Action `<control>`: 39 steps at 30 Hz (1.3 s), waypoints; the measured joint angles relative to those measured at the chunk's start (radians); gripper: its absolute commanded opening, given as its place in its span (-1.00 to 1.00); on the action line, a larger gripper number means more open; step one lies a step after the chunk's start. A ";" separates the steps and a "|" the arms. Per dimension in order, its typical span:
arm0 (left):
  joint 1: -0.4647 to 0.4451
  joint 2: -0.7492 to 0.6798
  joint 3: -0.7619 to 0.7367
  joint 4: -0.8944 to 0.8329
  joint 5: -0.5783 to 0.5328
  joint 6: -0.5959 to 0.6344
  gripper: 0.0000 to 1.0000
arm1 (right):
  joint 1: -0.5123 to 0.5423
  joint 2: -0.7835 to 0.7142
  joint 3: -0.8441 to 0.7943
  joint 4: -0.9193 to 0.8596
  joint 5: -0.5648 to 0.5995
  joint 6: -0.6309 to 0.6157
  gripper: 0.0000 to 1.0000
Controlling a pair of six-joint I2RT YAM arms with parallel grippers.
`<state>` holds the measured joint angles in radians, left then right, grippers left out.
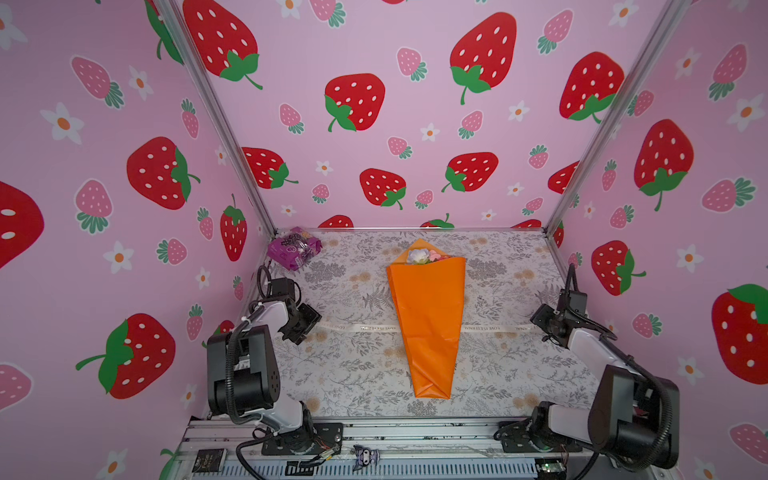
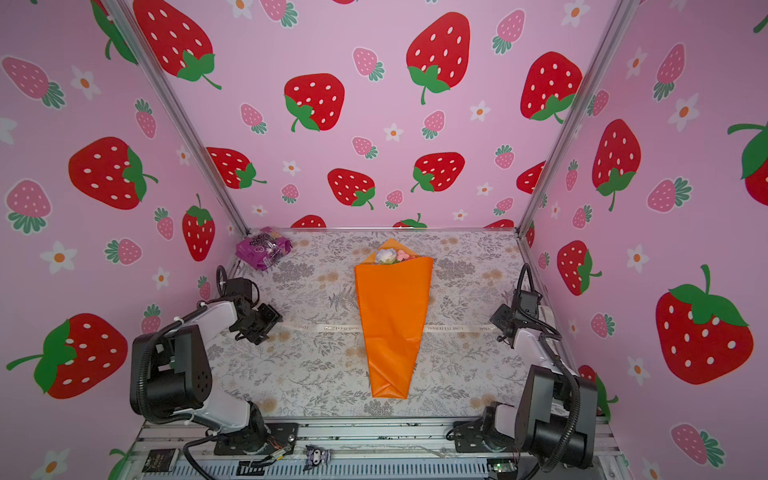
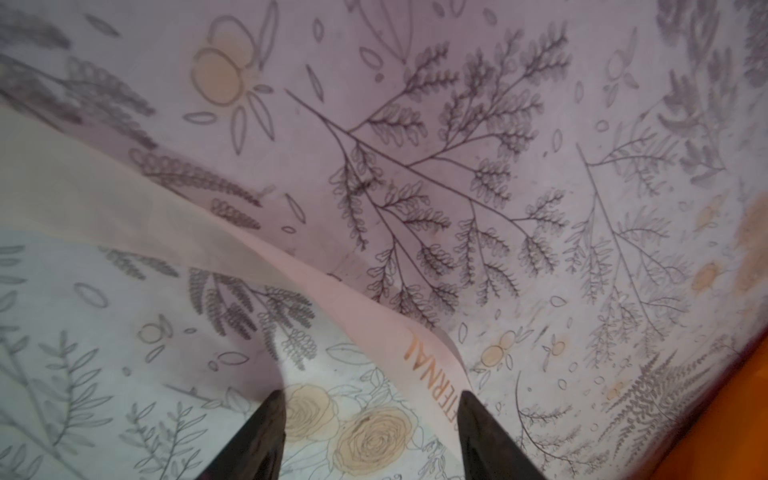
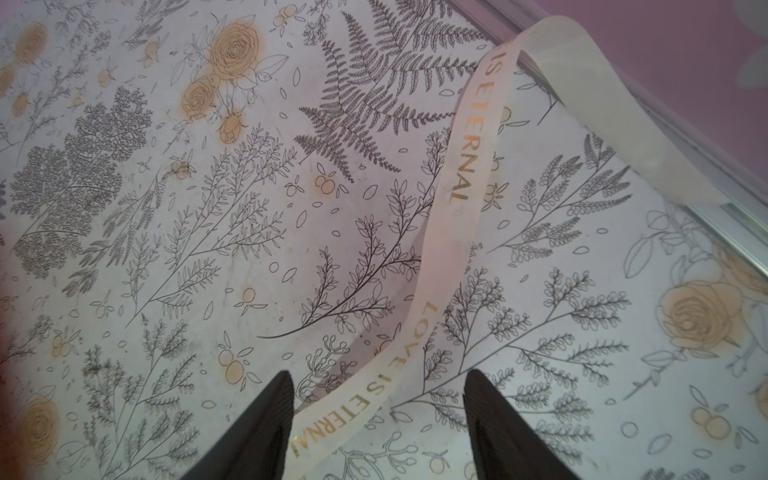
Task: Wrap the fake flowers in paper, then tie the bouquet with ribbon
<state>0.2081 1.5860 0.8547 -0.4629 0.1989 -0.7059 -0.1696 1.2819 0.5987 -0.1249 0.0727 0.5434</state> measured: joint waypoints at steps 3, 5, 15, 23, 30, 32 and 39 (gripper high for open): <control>-0.005 0.021 0.014 0.021 0.015 -0.012 0.15 | -0.007 0.018 0.004 0.000 0.000 -0.011 0.40; -0.005 0.029 0.019 0.034 0.023 -0.021 0.09 | -0.013 0.042 0.009 0.000 0.001 -0.019 0.40; -0.005 0.070 0.032 0.082 0.060 -0.027 -0.60 | -0.055 0.142 0.066 -0.008 0.002 -0.036 0.49; -0.012 0.071 0.025 0.108 0.109 -0.024 -0.97 | -0.061 0.241 0.114 0.011 0.013 -0.042 0.52; -0.023 0.056 0.018 0.119 0.132 -0.019 -1.00 | -0.062 0.337 0.172 0.040 0.009 -0.070 0.33; -0.023 0.040 0.012 0.122 0.135 -0.015 -1.00 | -0.062 0.362 0.193 0.050 0.011 -0.077 0.11; -0.024 -0.019 -0.003 0.123 0.155 0.002 -1.00 | -0.061 0.389 0.209 0.072 0.031 -0.107 -0.86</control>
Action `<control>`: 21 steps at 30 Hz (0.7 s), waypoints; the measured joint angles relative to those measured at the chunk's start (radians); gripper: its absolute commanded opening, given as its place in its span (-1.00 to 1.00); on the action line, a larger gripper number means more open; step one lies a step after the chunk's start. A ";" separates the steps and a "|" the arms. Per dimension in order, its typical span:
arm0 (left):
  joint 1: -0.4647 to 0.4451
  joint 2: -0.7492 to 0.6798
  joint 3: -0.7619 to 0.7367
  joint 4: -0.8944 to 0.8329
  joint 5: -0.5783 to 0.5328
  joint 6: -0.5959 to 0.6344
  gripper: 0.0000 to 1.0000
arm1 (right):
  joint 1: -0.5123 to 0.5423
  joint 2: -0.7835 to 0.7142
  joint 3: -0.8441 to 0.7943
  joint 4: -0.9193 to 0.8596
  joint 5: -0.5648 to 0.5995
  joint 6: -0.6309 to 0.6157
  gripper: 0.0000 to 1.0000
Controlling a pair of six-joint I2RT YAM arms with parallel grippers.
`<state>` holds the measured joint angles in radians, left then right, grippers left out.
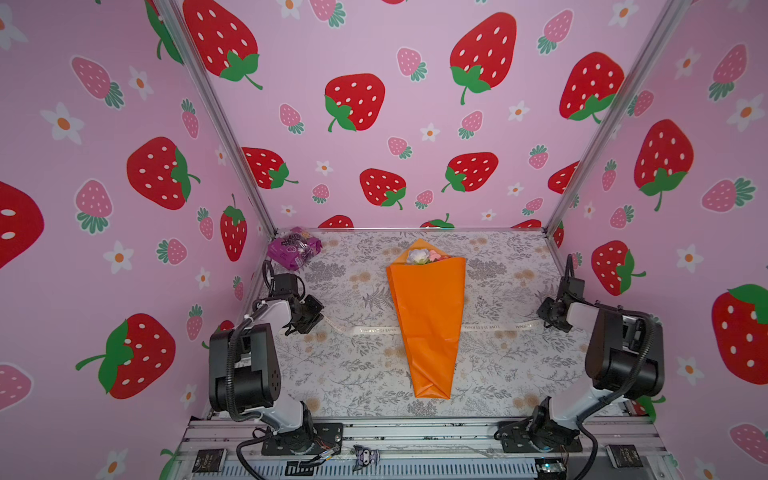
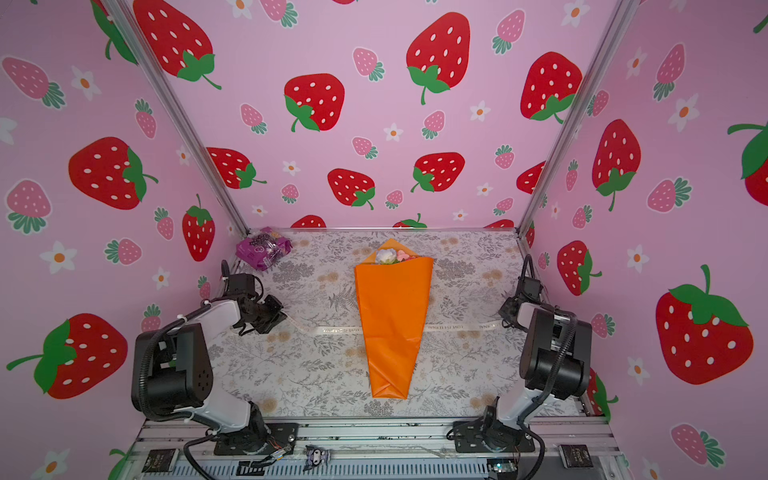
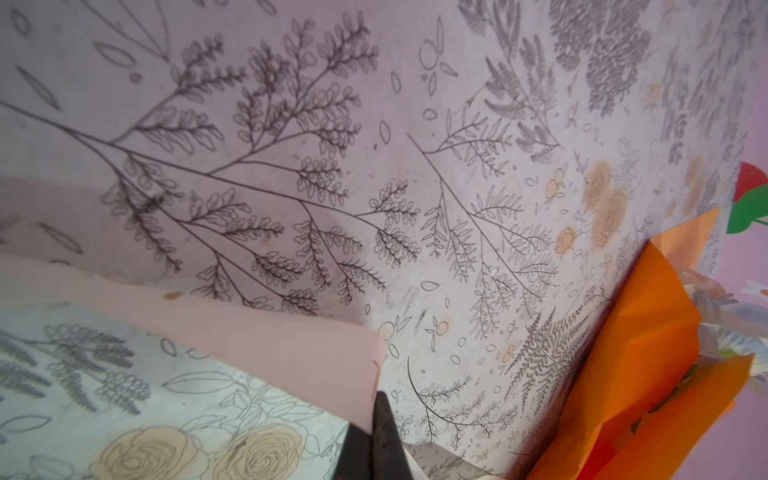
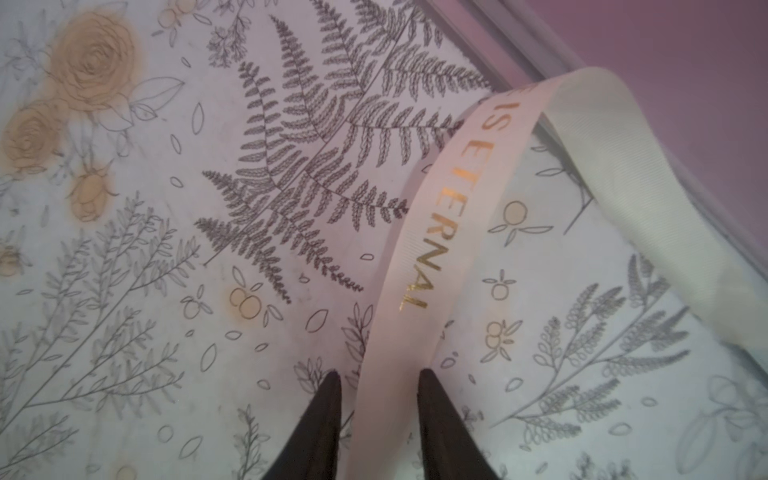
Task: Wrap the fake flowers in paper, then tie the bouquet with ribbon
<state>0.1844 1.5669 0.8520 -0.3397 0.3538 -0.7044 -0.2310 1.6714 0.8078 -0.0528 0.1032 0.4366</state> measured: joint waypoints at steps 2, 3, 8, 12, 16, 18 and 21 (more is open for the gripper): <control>-0.002 -0.010 -0.002 0.000 0.010 0.002 -1.00 | 0.000 0.000 0.000 0.000 0.001 -0.012 -1.00; -0.003 -0.014 -0.003 0.000 0.018 0.003 -1.00 | 0.000 -0.001 0.002 -0.003 0.001 -0.010 -1.00; -0.024 -0.045 -0.005 0.000 0.045 0.010 -1.00 | 0.001 -0.042 0.002 -0.035 0.002 -0.019 -1.00; -0.045 -0.084 -0.006 0.000 0.051 0.021 -1.00 | 0.001 -0.144 0.002 -0.050 0.023 -0.016 -1.00; -0.058 -0.120 -0.006 -0.002 0.051 0.028 -1.00 | 0.001 -0.253 0.002 -0.061 0.064 -0.013 -1.00; -0.063 -0.130 -0.007 -0.002 0.051 0.029 -1.00 | 0.000 -0.297 0.003 -0.071 0.091 -0.011 -1.00; -0.073 -0.142 -0.013 -0.005 0.050 0.029 -1.00 | 0.000 -0.348 0.009 -0.087 0.125 -0.011 -1.00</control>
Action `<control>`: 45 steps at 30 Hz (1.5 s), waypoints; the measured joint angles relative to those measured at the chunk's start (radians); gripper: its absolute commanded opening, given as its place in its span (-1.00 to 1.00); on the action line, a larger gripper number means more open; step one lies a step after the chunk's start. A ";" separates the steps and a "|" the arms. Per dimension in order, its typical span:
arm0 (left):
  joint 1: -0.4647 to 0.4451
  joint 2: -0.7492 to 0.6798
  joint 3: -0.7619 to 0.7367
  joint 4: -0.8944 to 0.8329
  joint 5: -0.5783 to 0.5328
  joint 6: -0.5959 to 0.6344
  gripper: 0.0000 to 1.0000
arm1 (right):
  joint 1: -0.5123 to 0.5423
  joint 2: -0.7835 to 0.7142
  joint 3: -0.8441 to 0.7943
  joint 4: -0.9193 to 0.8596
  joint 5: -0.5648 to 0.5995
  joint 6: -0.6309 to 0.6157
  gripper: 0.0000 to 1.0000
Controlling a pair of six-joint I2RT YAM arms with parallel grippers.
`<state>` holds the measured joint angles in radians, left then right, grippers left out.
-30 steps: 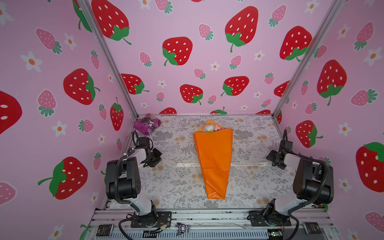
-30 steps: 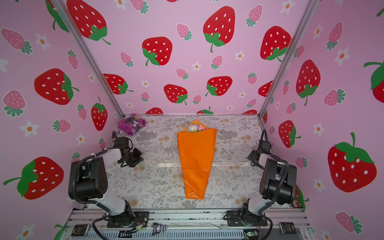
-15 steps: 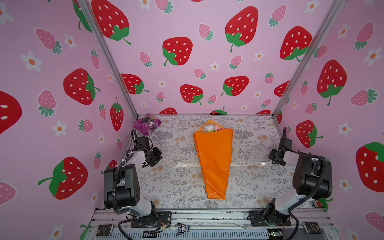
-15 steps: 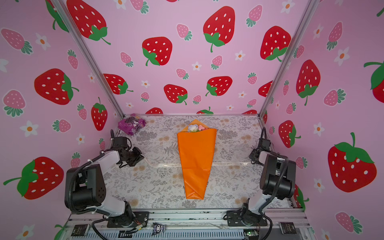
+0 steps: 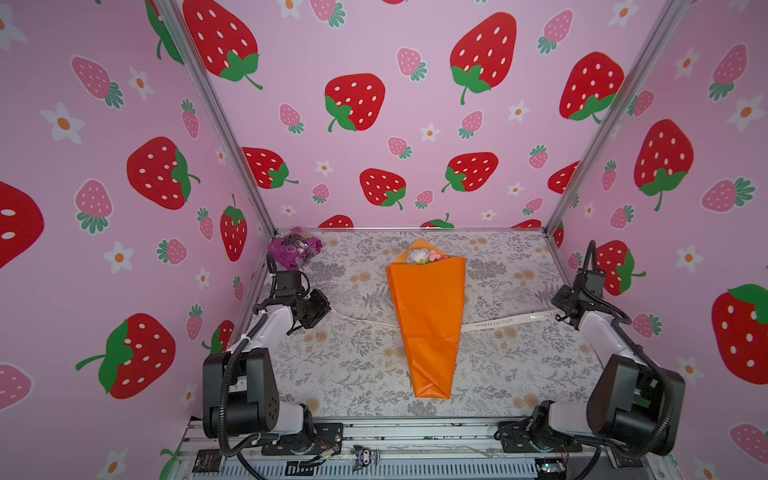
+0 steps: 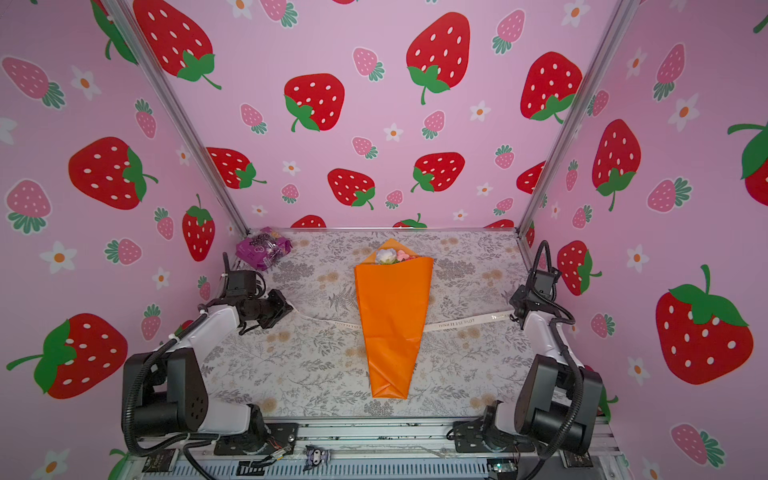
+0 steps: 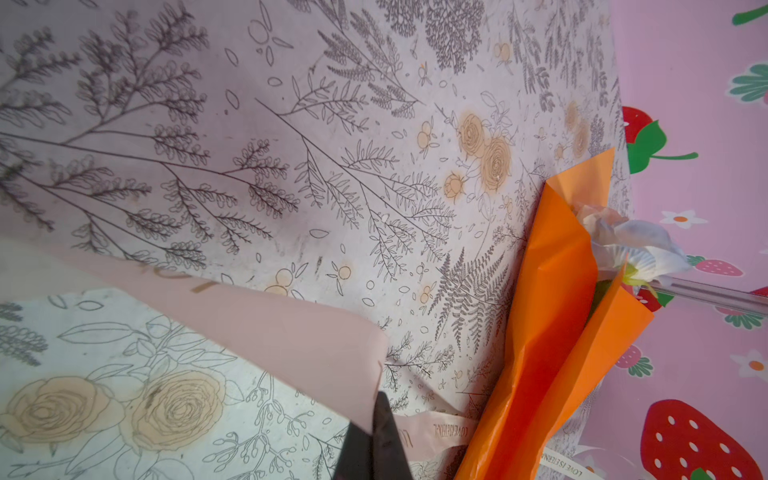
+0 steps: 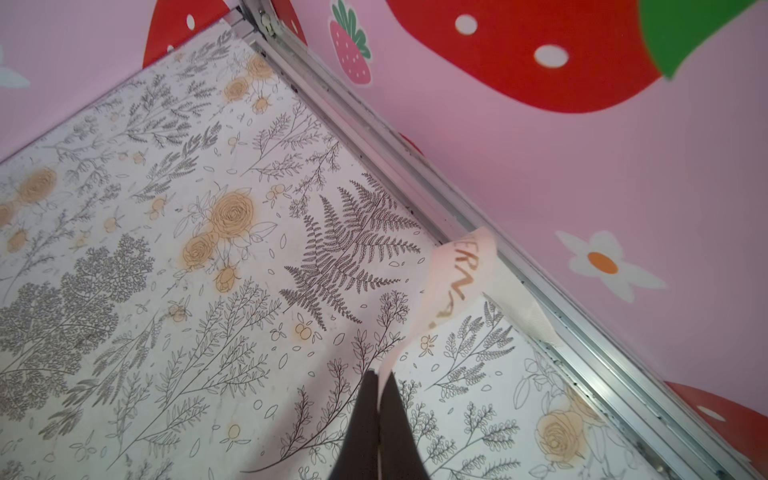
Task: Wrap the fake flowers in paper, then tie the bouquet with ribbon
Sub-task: 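Grasp the ribbon ends with both grippers and lift them over the cone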
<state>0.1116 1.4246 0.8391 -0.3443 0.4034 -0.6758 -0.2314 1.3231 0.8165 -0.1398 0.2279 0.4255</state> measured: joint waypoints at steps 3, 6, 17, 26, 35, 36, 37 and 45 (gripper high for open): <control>-0.013 -0.002 -0.010 0.000 0.002 0.000 -1.00 | 0.000 -0.029 0.014 -0.019 0.014 0.003 -1.00; -0.031 0.007 -0.011 -0.001 0.009 0.000 -1.00 | 0.000 -0.050 0.023 -0.031 0.014 0.008 -1.00; -0.195 0.000 -0.005 0.003 -0.035 0.002 -1.00 | 0.019 -0.194 0.047 0.011 -0.339 0.001 -1.00; -0.372 -0.095 0.096 0.008 -0.173 0.072 -1.00 | 0.546 -0.149 0.185 0.086 -0.533 -0.032 -1.00; -0.436 -0.237 0.063 0.034 -0.274 0.107 -1.00 | 1.009 0.237 0.487 0.083 -0.512 -0.075 -1.00; -0.437 -0.248 0.056 0.035 -0.280 0.107 -1.00 | 1.033 0.273 0.501 0.079 -0.518 -0.079 -1.00; -0.438 -0.259 0.047 0.037 -0.284 0.106 -1.00 | 1.054 0.307 0.511 0.071 -0.526 -0.083 -1.00; -0.447 -0.291 -0.010 0.049 -0.298 0.104 -1.00 | 1.101 0.520 0.619 -0.031 -0.614 -0.117 -0.96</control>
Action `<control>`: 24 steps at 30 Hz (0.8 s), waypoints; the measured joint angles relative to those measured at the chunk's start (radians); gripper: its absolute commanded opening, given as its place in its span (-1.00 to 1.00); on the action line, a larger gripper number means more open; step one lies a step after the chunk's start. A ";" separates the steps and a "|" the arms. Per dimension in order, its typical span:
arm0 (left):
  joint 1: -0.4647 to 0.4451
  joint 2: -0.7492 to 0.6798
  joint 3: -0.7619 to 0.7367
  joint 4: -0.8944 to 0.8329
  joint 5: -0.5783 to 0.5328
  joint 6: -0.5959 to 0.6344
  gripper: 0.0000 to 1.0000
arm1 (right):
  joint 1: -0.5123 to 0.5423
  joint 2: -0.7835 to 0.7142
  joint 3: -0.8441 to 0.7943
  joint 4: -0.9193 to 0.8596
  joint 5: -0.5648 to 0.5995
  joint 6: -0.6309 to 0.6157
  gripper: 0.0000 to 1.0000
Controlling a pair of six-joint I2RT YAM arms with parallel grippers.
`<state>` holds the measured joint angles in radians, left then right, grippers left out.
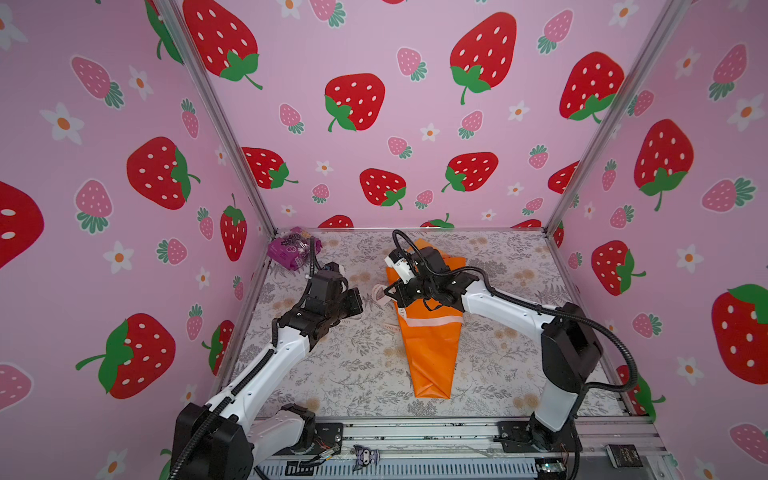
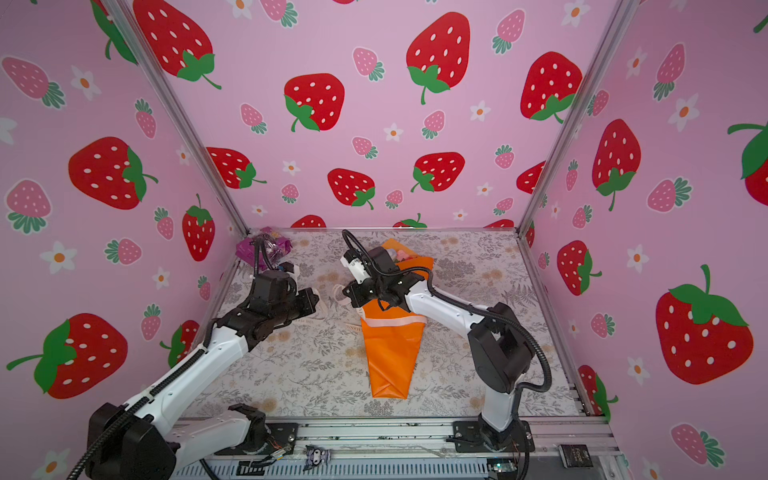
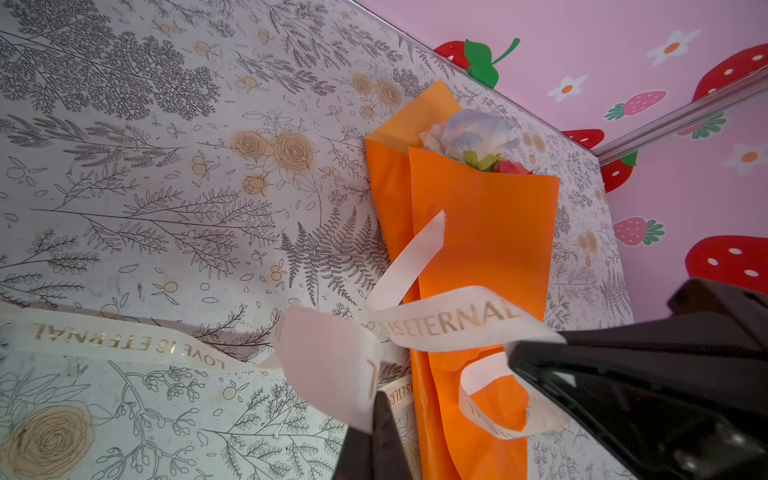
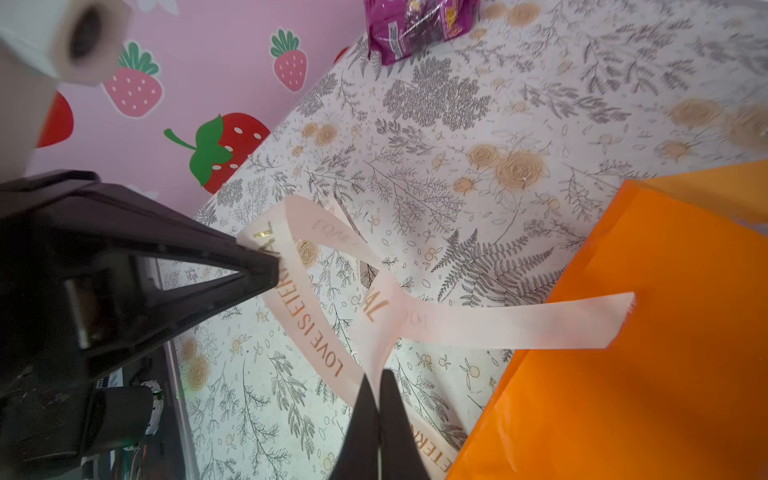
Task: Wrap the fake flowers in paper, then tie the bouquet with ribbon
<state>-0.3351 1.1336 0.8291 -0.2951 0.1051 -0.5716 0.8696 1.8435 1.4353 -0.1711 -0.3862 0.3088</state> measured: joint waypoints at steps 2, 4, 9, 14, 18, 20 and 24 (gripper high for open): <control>-0.002 -0.005 -0.001 0.001 -0.001 0.000 -1.00 | 0.003 0.048 0.047 -0.033 -0.005 -0.010 -0.94; -0.004 -0.015 -0.001 0.002 -0.001 0.001 -1.00 | 0.006 0.095 0.093 -0.064 -0.016 -0.021 -0.91; -0.007 -0.039 -0.001 0.010 0.005 0.027 -1.00 | 0.015 0.137 0.124 -0.122 -0.035 -0.041 -0.73; -0.018 0.005 0.028 0.006 0.051 0.081 -1.00 | 0.005 0.018 -0.013 -0.073 -0.030 -0.043 -0.10; -0.046 0.099 0.130 -0.016 0.091 0.144 -1.00 | -0.035 -0.149 -0.178 0.009 -0.037 -0.018 -0.06; -0.072 0.159 0.212 -0.040 0.114 0.194 -1.00 | -0.079 -0.245 -0.276 0.074 -0.017 0.008 -0.06; -0.130 0.283 0.381 -0.102 0.174 0.295 -1.00 | -0.175 -0.443 -0.497 0.211 0.087 0.066 -0.10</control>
<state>-0.4652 1.4170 1.2106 -0.3969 0.2790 -0.2768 0.6941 1.4006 0.9379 0.0402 -0.2993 0.3752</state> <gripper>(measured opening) 0.041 0.467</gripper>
